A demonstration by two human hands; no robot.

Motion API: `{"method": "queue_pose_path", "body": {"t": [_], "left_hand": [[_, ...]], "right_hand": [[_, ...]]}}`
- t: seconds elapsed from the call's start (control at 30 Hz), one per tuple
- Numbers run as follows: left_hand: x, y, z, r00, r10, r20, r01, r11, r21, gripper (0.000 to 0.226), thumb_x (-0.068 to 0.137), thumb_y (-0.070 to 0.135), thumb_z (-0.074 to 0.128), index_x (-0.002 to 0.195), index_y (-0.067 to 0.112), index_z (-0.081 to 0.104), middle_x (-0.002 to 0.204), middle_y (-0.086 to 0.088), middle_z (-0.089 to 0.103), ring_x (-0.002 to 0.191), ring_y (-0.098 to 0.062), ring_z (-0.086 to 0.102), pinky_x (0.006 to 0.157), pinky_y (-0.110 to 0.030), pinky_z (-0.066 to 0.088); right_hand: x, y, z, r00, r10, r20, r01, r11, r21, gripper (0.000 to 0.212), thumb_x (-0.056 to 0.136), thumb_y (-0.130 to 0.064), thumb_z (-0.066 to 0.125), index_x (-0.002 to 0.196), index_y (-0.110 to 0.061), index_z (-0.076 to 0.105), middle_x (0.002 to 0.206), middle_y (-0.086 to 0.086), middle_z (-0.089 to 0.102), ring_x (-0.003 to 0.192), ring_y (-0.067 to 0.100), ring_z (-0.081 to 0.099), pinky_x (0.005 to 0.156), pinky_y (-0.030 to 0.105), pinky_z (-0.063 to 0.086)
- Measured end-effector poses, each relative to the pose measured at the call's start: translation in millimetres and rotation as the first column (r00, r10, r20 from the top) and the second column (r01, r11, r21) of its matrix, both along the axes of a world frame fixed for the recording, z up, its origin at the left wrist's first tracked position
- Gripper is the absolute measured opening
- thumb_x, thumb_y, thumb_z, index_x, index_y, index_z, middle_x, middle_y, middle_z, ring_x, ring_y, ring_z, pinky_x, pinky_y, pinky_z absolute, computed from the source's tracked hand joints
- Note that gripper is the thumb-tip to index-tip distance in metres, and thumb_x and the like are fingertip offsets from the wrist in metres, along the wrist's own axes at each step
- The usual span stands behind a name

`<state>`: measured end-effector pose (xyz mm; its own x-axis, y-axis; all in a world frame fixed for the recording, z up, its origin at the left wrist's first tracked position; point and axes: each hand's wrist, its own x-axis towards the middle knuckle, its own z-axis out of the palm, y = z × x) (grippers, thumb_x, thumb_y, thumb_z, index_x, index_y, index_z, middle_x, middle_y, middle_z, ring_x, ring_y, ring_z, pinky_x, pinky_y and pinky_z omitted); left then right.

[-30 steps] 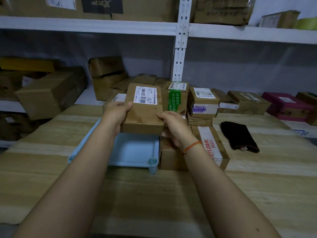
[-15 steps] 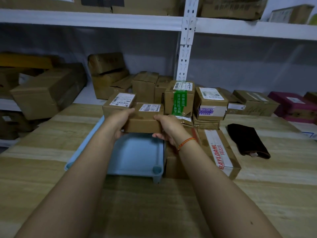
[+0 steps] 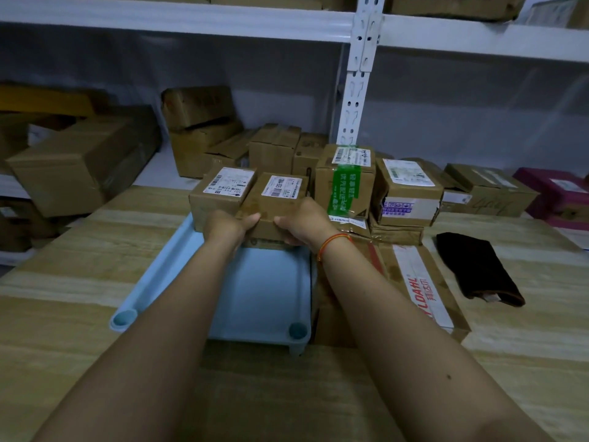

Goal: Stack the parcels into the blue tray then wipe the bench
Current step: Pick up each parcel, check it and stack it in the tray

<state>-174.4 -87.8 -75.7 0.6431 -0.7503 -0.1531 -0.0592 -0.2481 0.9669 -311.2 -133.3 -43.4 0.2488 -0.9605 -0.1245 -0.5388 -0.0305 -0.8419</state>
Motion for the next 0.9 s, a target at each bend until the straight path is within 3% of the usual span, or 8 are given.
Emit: {"method": "queue_pose_path", "body": {"t": [0.13, 0.37, 0.53, 0.67, 0.77, 0.83, 0.9], "left_hand": [[-9, 0, 5, 0.995, 0.043, 0.093, -0.049, 0.996, 0.07, 0.057, 0.075, 0.036, 0.081, 0.114, 0.001, 0.061, 0.115, -0.014, 0.066, 0.106, -0.035, 0.062, 0.097, -0.046, 0.051], [-7, -3, 2, 0.983, 0.017, 0.184, -0.045, 0.988, 0.149, 0.054, 0.076, 0.046, 0.077, 0.106, 0.003, 0.066, 0.105, -0.015, 0.069, 0.099, -0.036, 0.065, 0.092, -0.048, 0.054], [-10, 0, 7, 0.988, 0.016, 0.151, -0.041, 0.986, 0.163, 0.055, 0.077, 0.046, 0.076, 0.111, 0.005, 0.06, 0.112, -0.015, 0.066, 0.104, -0.036, 0.063, 0.095, -0.047, 0.052], [-21, 6, 17, 0.983, 0.055, 0.174, -0.078, 0.989, 0.128, 0.056, 0.086, 0.048, 0.066, 0.123, 0.007, 0.056, 0.119, -0.013, 0.062, 0.108, -0.037, 0.06, 0.096, -0.047, 0.05], [-36, 7, 28, 0.971, 0.108, 0.213, -0.131, 0.986, 0.1, 0.049, 0.096, 0.039, 0.053, 0.135, 0.009, 0.049, 0.13, -0.012, 0.056, 0.116, -0.035, 0.054, 0.097, -0.038, 0.046], [-51, 10, 37, 0.973, 0.119, 0.196, -0.137, 0.987, 0.081, 0.05, 0.098, 0.032, 0.048, 0.142, 0.008, 0.042, 0.138, -0.012, 0.052, 0.123, -0.036, 0.05, 0.1, -0.04, 0.044], [-69, 12, 44, 0.979, 0.095, 0.18, -0.107, 0.993, 0.054, 0.049, 0.097, 0.026, 0.048, 0.143, 0.009, 0.042, 0.137, -0.013, 0.052, 0.121, -0.036, 0.052, 0.101, -0.042, 0.046]], "right_hand": [[3, -14, -8, 0.991, 0.007, -0.133, -0.016, 0.998, -0.067, 0.037, 0.086, -0.015, 0.066, 0.122, -0.007, 0.06, 0.122, 0.017, 0.063, 0.108, 0.037, 0.063, 0.089, 0.045, 0.057], [2, -19, -7, 0.98, 0.051, -0.195, -0.07, 0.993, -0.094, 0.034, 0.091, -0.005, 0.054, 0.124, -0.001, 0.06, 0.123, 0.021, 0.062, 0.111, 0.039, 0.061, 0.092, 0.045, 0.055], [-3, -12, -2, 0.972, 0.064, -0.227, -0.094, 0.988, -0.124, 0.033, 0.09, -0.004, 0.054, 0.122, -0.004, 0.06, 0.121, 0.018, 0.062, 0.107, 0.037, 0.062, 0.089, 0.045, 0.057], [-16, -1, 10, 0.99, 0.025, -0.137, -0.049, 0.984, -0.172, 0.039, 0.085, 0.001, 0.055, 0.123, -0.007, 0.06, 0.119, 0.014, 0.063, 0.105, 0.034, 0.062, 0.087, 0.045, 0.057], [-27, 6, 16, 1.0, 0.023, -0.019, -0.026, 0.982, -0.187, 0.031, 0.088, 0.002, 0.052, 0.116, -0.004, 0.064, 0.119, 0.018, 0.063, 0.105, 0.037, 0.064, 0.09, 0.047, 0.056], [-38, 13, 20, 0.999, 0.005, 0.045, 0.004, 0.982, -0.19, 0.019, 0.09, -0.001, 0.052, 0.097, -0.01, 0.068, 0.113, 0.017, 0.066, 0.104, 0.036, 0.065, 0.092, 0.047, 0.055], [-52, 20, 23, 0.997, -0.025, 0.076, 0.041, 0.977, -0.208, 0.021, 0.089, -0.006, 0.054, 0.076, -0.021, 0.062, 0.102, 0.013, 0.069, 0.099, 0.033, 0.067, 0.089, 0.047, 0.056]]}}
